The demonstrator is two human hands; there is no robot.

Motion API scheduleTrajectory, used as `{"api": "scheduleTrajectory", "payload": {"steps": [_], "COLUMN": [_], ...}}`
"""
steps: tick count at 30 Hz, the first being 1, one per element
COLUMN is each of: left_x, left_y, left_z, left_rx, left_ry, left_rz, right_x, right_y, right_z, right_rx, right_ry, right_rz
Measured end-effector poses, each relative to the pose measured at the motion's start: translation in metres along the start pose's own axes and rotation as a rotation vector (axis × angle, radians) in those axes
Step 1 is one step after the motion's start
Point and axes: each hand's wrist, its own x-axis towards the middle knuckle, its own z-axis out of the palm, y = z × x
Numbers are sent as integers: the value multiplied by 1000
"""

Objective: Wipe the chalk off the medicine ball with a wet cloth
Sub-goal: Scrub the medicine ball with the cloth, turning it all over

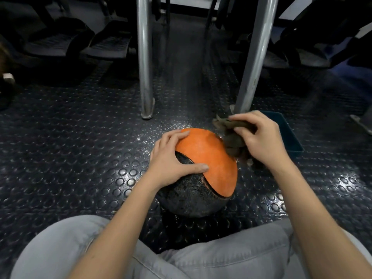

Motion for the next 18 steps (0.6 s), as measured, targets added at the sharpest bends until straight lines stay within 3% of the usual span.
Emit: {"api": "scheduleTrajectory", "payload": {"steps": [1, 4, 10, 13, 15, 18], "left_x": [0, -1, -3, -2, -1, 0], "left_y": [1, 0, 2, 2, 1, -2], "left_z": [0, 0, -4, -2, -1, -6], "left_rx": [-3, -4, 8, 28, 53, -7], "left_ry": [-1, 0, -65, -42, -16, -71], "left_rz": [-1, 10, 8, -3, 6, -3], "right_x": [-3, -15, -10, -9, -14, -14], "right_y": [-11, -17, 32, -5, -21, -8], "right_z": [4, 27, 15, 19, 28, 32], "right_rx": [90, 4, -318, -35, 32, -5], "right_ry": [-22, -196, -178, -77, -234, -300], "right_rz": [-105, -353, 141, -67, -247, -240]}}
